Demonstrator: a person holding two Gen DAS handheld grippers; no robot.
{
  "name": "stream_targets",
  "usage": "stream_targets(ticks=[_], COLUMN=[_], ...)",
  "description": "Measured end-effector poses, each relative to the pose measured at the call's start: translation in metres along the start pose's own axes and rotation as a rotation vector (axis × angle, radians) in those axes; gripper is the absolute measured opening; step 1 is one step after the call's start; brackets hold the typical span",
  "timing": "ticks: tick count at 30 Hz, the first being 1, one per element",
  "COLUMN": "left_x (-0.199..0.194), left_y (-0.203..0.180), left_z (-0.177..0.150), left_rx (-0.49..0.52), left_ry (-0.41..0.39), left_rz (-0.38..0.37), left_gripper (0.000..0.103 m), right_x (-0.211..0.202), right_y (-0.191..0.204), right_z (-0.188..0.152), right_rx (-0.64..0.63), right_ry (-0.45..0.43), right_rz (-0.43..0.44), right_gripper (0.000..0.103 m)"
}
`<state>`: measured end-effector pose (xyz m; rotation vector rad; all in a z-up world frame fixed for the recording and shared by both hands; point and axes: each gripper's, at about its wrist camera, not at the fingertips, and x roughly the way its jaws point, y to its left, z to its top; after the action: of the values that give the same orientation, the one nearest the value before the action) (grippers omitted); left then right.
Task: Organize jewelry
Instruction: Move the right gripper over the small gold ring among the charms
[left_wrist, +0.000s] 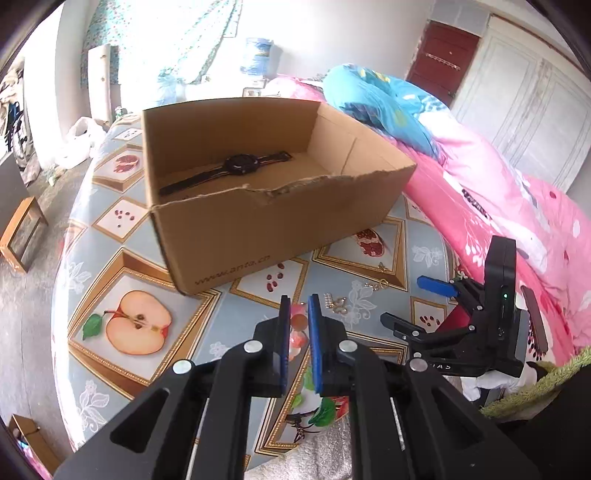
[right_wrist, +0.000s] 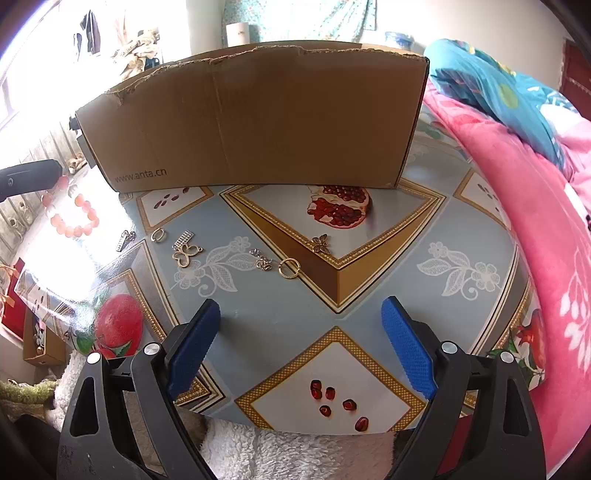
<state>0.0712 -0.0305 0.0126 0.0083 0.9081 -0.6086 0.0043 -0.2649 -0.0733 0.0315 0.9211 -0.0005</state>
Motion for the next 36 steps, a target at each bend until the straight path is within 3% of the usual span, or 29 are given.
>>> stream_targets(ticks=[5,8,13,17,21,28,33,36], left_x=[0.007,0.015,0.014,0.001,-0.004,0.022,0.039,0.045], left_y=[0.047,0.065,0.079,0.077,0.061,0.014,-0.002,-0.004], left_z=[-0.014,-0.022,-0.029,-0.029,-0.030,-0.040,-0.049,-0.051], left_rx=[-0.162,-0.190,-0.219,-0.193,-0.124,-0.012,0.038,0.071], left_ry=[0.014,0.019,0.000,-0.073,-0.097,0.003,0.047,0.062], left_rz=[-0.002,0.030,0.056,0.053,0.051,-0.037,-0.027,0.003], left_gripper=[0.009,0.009,0.010,0.018,0.023,0.025,0.025,0.025], right_x=[0.003,0.007,0.010,0.012,0.013,0.014,0.011,0.002], right_y=[0.000,0.002,0.001,-0.001,-0.001,-0.002,-0.001,0.004], right_z=[0.004,0.007,0.011,0.013,0.015,0.017,0.020,0.021], right_rx=[0.012,0.005,0.025,0.039,0.047,0.063,0.068,0.045], right_ry=[0.024,0.052,0.073,0.087,0.101,0.125,0.143,0.102], right_rz=[-0.010,-0.018,-0.032,-0.037,-0.043,-0.057,-0.083,-0.088], right_gripper=[0.087,0.095,0.095,0.095,0.095,0.095,0.094,0.087])
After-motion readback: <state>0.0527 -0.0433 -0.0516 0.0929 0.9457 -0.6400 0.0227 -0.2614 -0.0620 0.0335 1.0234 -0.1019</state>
